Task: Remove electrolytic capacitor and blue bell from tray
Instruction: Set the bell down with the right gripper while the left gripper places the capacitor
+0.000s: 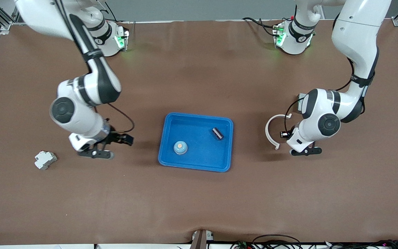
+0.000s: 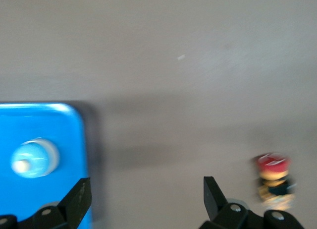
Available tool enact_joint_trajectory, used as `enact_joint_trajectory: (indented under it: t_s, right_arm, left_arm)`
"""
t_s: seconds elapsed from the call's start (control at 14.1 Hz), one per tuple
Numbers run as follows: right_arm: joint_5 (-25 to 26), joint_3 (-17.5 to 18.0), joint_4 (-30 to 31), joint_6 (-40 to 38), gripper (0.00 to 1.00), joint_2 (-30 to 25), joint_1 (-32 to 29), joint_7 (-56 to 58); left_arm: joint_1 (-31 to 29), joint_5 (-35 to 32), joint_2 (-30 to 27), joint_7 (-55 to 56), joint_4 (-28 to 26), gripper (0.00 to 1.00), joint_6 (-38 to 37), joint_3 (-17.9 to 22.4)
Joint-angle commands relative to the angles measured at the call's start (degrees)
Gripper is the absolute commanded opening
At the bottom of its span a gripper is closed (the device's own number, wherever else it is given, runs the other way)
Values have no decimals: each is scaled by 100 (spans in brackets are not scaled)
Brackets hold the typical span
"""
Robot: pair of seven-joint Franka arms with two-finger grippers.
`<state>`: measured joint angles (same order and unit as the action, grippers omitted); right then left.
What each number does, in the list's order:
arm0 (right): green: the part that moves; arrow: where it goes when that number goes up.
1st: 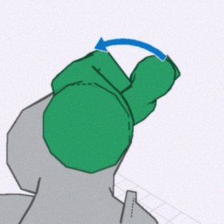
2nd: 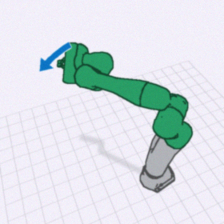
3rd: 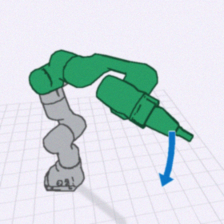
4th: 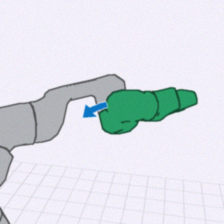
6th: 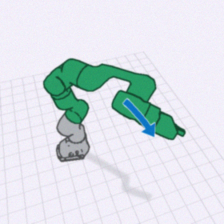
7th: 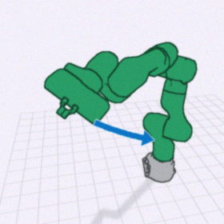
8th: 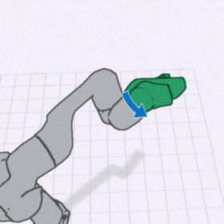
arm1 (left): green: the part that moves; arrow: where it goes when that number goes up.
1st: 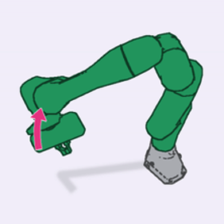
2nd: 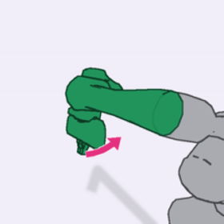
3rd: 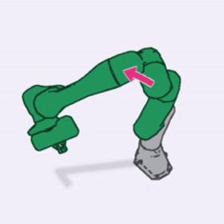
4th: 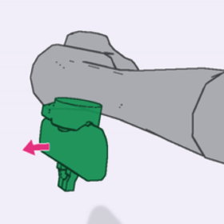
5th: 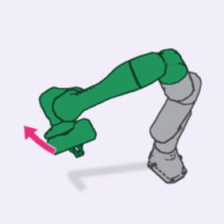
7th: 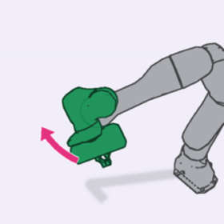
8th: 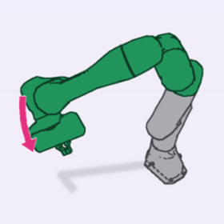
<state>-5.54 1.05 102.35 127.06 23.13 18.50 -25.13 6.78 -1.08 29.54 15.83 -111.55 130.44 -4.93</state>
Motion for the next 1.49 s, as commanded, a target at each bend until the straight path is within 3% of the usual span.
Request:
enact_joint_trajectory:
  t_s: [0.0,0.35,0.71,0.78,0.92,1.13,1.21,1.42]
  right_arm:
    - [-44,-69,-425,-32,100,384,548,-903]
    - [26,-87,-935,-15,100,876,1234,-2020]
    - [333,-105,-1725,12,100,1702,1543,-2847]
    - [404,-113,-1831,20,100,1825,1595,-3040]
    - [518,-113,-1938,160,100,2028,1648,-3235]
    - [519,-113,-1964,433,100,2212,1692,-3314]
    - [527,-113,-1999,486,100,2265,1692,-3402]
    - [527,-122,-2017,696,100,2389,1692,-3411]
  left_arm:
    - [-19,-147,95,61,11,0,166,27]
    - [-10,-156,193,61,28,0,166,53]
    - [-28,-147,307,131,99,4,166,53]
    - [-37,-147,307,140,99,10,166,45]
    - [-45,-147,307,140,116,37,166,44]
    - [-98,-138,211,218,116,79,70,27]
    - [-89,-138,123,297,116,100,-87,27]
    - [-46,-77,-150,534,369,100,-684,-8]
